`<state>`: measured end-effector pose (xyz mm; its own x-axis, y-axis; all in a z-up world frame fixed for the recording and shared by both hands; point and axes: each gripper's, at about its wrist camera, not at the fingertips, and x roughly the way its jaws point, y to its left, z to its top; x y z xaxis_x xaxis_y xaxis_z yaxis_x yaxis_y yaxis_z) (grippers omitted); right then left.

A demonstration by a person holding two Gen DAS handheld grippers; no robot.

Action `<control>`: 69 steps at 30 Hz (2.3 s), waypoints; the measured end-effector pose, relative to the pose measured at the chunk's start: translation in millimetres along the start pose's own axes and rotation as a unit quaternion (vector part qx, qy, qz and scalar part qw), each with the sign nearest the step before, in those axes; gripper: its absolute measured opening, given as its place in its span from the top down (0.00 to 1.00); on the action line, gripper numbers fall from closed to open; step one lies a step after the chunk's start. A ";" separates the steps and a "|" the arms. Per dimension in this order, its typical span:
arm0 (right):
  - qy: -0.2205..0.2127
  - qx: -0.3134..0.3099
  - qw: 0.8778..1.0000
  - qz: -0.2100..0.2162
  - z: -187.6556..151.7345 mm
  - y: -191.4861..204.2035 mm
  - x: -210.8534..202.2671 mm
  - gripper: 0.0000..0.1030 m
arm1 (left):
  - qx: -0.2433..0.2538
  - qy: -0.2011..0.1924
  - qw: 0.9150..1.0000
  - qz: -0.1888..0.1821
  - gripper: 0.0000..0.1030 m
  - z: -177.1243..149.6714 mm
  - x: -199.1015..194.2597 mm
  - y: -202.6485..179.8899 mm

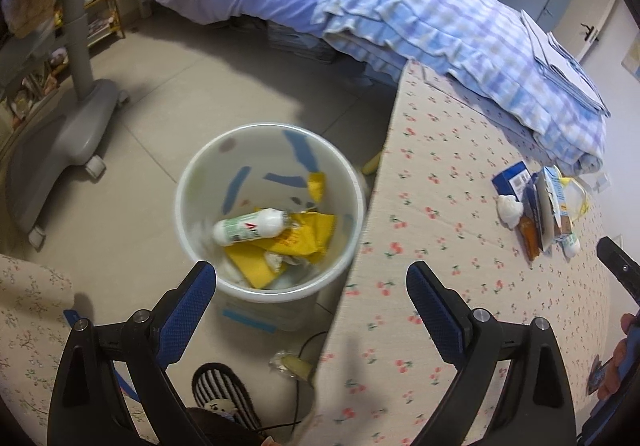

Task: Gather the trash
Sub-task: 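Grasp the torn cardboard flap with the left tool while the right tool grasps another white bottle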

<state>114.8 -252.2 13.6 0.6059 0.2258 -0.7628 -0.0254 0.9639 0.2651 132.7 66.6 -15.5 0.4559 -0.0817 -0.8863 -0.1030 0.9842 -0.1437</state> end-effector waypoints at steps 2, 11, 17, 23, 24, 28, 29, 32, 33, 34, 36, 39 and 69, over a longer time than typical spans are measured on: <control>-0.004 0.007 1.000 -0.006 0.7 -11.7 -7.7 0.14 | 0.004 0.001 1.000 -0.003 0.05 0.2 1.4 -10.6; -0.018 0.037 0.999 -0.029 -1.4 -65.1 -38.2 0.13 | 0.030 0.006 0.999 -0.012 0.05 -0.8 7.7 -56.5; -0.015 0.049 0.998 -0.048 -6.6 -93.2 -43.5 0.13 | 0.044 0.007 0.999 -0.023 0.05 -1.3 11.7 -88.0; -0.019 0.071 0.995 -0.072 -10.9 -125.7 -51.5 0.02 | 0.062 -0.004 0.998 -0.022 0.05 -0.2 17.8 -121.8; -0.018 0.077 0.994 -0.073 -11.6 -132.2 -52.1 0.02 | 0.065 -0.005 0.998 -0.021 0.05 0.4 19.3 -126.2; -0.016 0.096 0.992 -0.086 -13.8 -151.0 -50.2 0.01 | 0.069 -0.012 0.997 -0.026 0.05 4.8 27.2 -146.5; -0.014 0.099 0.991 -0.091 -14.1 -155.1 -49.0 0.01 | 0.067 -0.012 0.997 -0.032 0.05 6.0 29.7 -152.3; -0.011 0.110 0.988 -0.104 -14.6 -167.8 -45.3 0.01 | 0.061 -0.014 0.997 -0.050 0.05 9.8 35.7 -170.1; -0.009 0.116 0.987 -0.107 -14.1 -173.5 -43.9 0.01 | 0.063 -0.014 0.996 -0.057 0.05 10.9 37.8 -177.9; -0.009 0.119 0.987 -0.109 -14.4 -175.8 -43.5 0.01 | 0.066 -0.013 0.995 -0.068 0.05 11.8 40.8 -186.9; -0.008 0.134 0.984 -0.115 -13.2 -186.3 -41.4 0.01 | 0.071 -0.010 0.994 -0.087 0.05 13.2 46.8 -201.8; -0.009 0.157 0.981 -0.117 -12.7 -200.4 -40.1 0.01 | 0.073 -0.015 0.993 -0.095 0.09 15.5 57.0 -222.9; 0.056 0.122 0.988 -0.076 16.7 -205.9 76.8 0.41 | 0.036 -0.017 0.977 -0.208 0.90 40.7 80.7 -229.8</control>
<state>179.8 -435.7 -89.8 0.4960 0.1091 -0.8615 0.2591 0.9283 0.2667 229.2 -159.7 -36.2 0.4740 -0.4738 -0.7422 0.1606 0.8753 -0.4562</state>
